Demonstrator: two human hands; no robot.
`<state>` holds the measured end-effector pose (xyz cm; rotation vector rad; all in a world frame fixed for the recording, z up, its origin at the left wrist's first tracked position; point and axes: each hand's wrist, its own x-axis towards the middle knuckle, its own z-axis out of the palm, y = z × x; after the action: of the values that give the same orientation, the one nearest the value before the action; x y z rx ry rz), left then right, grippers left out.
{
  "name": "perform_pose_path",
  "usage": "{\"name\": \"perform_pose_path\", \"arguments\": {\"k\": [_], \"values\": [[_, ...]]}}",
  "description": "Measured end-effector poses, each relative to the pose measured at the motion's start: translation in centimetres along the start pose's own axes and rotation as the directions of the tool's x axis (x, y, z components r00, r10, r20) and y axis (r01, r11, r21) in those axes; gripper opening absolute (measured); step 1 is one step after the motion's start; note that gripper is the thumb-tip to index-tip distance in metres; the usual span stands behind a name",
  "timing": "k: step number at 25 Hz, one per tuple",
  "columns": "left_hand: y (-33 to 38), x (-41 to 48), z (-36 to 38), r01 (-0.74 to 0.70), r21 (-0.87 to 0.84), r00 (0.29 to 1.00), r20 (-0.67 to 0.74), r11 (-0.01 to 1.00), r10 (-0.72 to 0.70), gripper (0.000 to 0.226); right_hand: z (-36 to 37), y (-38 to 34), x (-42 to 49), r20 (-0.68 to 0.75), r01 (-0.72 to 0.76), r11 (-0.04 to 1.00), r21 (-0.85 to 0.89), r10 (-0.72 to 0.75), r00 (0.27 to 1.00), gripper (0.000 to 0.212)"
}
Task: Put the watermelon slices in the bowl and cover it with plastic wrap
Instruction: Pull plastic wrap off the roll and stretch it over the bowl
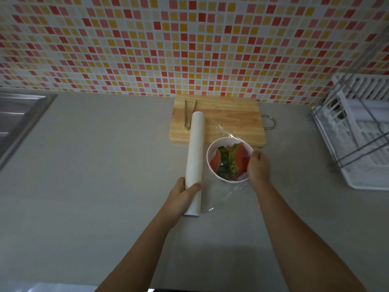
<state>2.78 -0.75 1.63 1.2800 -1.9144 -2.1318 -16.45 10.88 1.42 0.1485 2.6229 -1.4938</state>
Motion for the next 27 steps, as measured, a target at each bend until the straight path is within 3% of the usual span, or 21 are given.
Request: {"name": "perform_pose_path", "arguments": {"k": [5,11,17,21,23,25,27], "values": [[-0.9,0.1,0.4,-0.089,0.165,0.992,-0.078,0.982,0.103,0.037,0.1,0.1,0.5,0.008,0.017,0.999,-0.037,-0.017,1.000,0.042],[-1.5,-0.4,0.7,-0.064,0.128,0.982,-0.171,0.990,0.086,0.045,-0.2,0.0,0.7,0.038,0.032,0.997,-0.074,-0.030,0.999,0.046],[-1.4,-0.1,0.9,-0.098,0.170,0.974,-0.187,0.981,0.130,0.039,-0.1,-0.2,0.7,0.066,-0.016,0.994,-0.110,0.023,0.998,0.049],[-1.2,0.0,0.5,-0.096,0.218,0.983,-0.131,0.971,0.127,0.040,-3.4,-0.8,1.0,0.104,-0.112,0.993,-0.040,0.116,0.988,0.063],[-1.1,0.2,0.2,-0.099,0.221,0.984,-0.125,0.970,0.129,0.041,-5.8,0.5,-0.4,0.031,-0.005,0.973,-0.230,0.013,0.999,0.044],[-1.2,0.2,-0.1,-0.105,0.200,0.984,-0.124,0.974,0.132,0.045,-7.1,2.7,-3.1,0.074,0.075,0.841,-0.536,-0.042,0.996,0.028],[-1.4,0.4,-0.4,-0.110,0.181,0.983,-0.128,0.977,0.134,0.047,-7.2,4.7,-5.7,0.109,0.094,0.751,-0.653,-0.029,0.994,0.027]]}}
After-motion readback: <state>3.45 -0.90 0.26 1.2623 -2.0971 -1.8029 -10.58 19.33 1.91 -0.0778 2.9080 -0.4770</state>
